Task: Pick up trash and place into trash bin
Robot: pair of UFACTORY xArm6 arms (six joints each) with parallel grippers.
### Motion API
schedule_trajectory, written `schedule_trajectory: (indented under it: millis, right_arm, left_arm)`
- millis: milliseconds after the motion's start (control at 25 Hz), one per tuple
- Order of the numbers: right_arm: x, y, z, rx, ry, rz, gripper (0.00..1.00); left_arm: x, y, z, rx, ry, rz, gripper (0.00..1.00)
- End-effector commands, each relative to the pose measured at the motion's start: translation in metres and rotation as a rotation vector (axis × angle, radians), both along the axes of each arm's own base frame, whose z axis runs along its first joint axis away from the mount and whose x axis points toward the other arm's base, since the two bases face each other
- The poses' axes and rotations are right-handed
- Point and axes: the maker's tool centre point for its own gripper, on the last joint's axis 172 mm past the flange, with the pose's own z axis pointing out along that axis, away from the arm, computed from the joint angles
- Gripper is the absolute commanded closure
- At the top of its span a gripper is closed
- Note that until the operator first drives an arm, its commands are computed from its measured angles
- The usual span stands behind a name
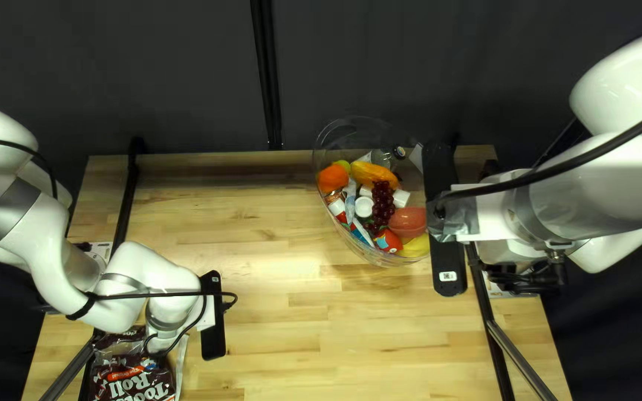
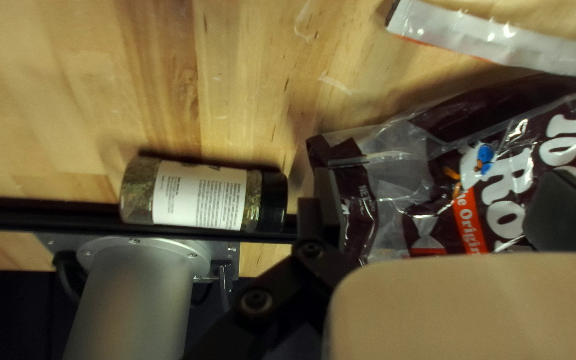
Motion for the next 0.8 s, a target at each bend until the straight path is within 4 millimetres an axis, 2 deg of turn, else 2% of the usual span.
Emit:
schedule_trajectory:
  millis: [40,560,600,640,680,800]
  right_arm:
    - [0.0,0.0,0.0,0.0,0.0,0.0,0.0]
    - [0.0,0.0,0.0,0.0,0.0,0.0,0.0]
    - [0.0,0.0,0.0,0.0,0.0,0.0,0.0]
    - [0.0,0.0,0.0,0.0,0.0,0.0,0.0]
    - [0.0,0.0,0.0,0.0,0.0,0.0,0.0]
    - [0.0,0.0,0.0,0.0,0.0,0.0,0.0]
  left_arm:
    - [-0.01,0.003,-0.007,-0.038,0.007,-0.026,0.0]
    - [-0.022,0.017,-0.021,-0.066,-0.001,-0.02,0.01]
    - [-0.024,0.019,-0.023,-0.069,-0.005,-0.019,0.18]
    - [-0.025,0.02,-0.023,-0.071,-0.006,-0.018,0.74]
    - [-0.026,0.02,-0.023,-0.074,-0.009,-0.02,1.0]
    - [-0.026,0.02,-0.025,-0.077,-0.015,-0.024,1.0]
